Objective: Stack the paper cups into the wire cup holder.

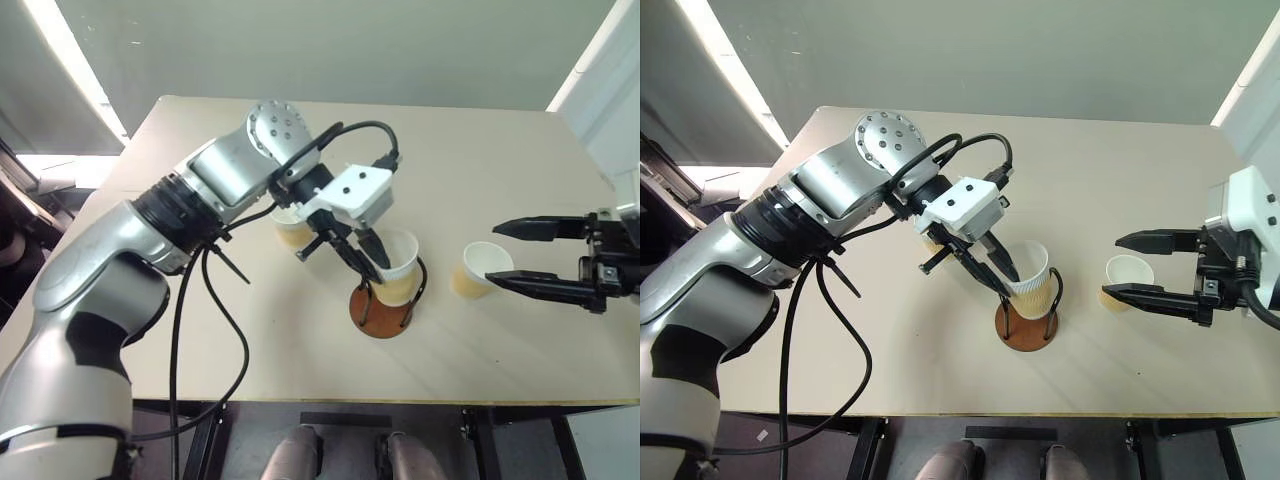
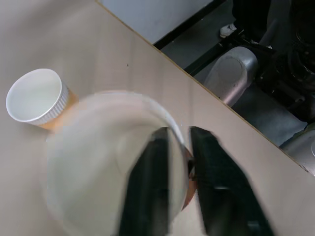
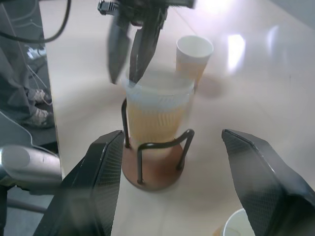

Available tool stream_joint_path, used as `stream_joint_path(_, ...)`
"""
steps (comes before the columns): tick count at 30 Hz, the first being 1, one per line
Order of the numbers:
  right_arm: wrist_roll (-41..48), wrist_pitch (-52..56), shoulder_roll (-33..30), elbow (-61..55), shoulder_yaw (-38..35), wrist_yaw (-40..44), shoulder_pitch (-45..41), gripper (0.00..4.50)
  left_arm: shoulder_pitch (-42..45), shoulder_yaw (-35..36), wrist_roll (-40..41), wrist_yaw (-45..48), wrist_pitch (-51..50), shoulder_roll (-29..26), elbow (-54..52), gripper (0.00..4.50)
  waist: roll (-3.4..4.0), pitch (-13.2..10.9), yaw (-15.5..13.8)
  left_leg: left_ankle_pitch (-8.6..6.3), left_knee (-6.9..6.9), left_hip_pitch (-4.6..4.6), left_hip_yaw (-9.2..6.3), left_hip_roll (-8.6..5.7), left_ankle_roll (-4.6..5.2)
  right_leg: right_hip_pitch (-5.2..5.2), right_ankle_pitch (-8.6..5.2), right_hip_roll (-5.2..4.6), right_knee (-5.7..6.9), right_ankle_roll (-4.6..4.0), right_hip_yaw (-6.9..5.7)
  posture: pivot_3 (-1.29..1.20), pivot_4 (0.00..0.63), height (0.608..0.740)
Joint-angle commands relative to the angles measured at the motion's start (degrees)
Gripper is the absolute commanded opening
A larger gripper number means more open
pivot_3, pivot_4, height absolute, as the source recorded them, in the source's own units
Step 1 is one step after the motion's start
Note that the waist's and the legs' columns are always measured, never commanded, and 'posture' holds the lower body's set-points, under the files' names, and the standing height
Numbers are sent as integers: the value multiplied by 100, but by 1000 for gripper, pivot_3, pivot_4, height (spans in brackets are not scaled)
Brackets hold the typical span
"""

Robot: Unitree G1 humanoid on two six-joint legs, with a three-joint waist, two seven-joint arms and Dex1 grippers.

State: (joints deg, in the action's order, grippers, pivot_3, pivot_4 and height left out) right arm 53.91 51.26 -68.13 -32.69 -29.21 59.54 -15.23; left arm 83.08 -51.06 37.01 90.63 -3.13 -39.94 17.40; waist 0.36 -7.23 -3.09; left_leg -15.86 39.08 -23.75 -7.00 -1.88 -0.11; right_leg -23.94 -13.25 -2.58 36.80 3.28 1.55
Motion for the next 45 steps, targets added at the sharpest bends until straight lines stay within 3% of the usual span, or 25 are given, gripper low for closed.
stream_joint_path(1, -119, -161, -68, 135, 317, -151, -307, 3276, -14, 545, 29, 187, -181, -3, -44, 2428, 0, 0, 0, 0, 1, 1, 1, 0, 0, 0, 0, 0, 1, 0, 0, 0, 150, 740)
stream_joint_path(5, -473, -300, -123, 343, 941, -202, -648, 3276, -176, 1244, 62, 187, -751, 44, -89, 3853, 0, 0, -2, 0, 1, 0, 2, 0, 0, -2, -1, 0, 2, 3, 0, 0, 150, 740)
stream_joint_path(13, -1710, -470, -439, 662, 2644, 20, -1331, 3276, -674, 2955, 190, -93, -2340, -228, -312, 3853, 1, 0, -4, 0, 6, -2, 4, 0, 1, -6, 0, 1, 2, 6, 1, 0, 150, 740)
stream_joint_path(21, -3379, -1310, -477, 1474, 3944, 583, -1840, 3276, -2006, 3925, 161, -180, -3007, -892, -1251, 3853, 1, 1, -11, 1, 12, -1, -1, 0, 4, -8, 1, 3, 3, 6, 1, 0, 150, 740)
stream_joint_path(33, -4631, -1948, -73, 2454, 4679, 1276, -2288, 3276, -2977, 4766, 286, -598, -3544, -1147, -2055, 3853, 1, 1, 10, 0, 18, 2, 1, 0, 7, -6, 1, 2, 10, 6, 1, 0, 150, 740)
stream_joint_path(37, -4978, -2161, 141, 2674, 4820, 1384, -2404, 2380, -3222, 4923, 309, -545, -3631, -1293, -2219, 3888, 1, 1, 21, 0, 17, 4, 1, 0, 7, -6, 1, 2, 11, 5, 1, 0, 150, 740)
stream_joint_path(43, -5155, -2239, 380, 2786, 4753, 1544, -2481, 236, -3479, 5020, 244, -226, -3533, -1650, -2276, 3888, 1, 1, 26, 0, 14, 5, 1, 0, 7, -6, 0, 2, 11, 4, 2, 0, 150, 740)
stream_joint_path(45, -5154, -2221, 398, 2801, 4691, 1616, -2518, 74, -3494, 5043, 207, -61, -3454, -1774, -2221, 3888, 1, 1, 22, 0, 13, 6, 1, 0, 7, -6, 0, 2, 11, 3, 2, 0, 150, 740)
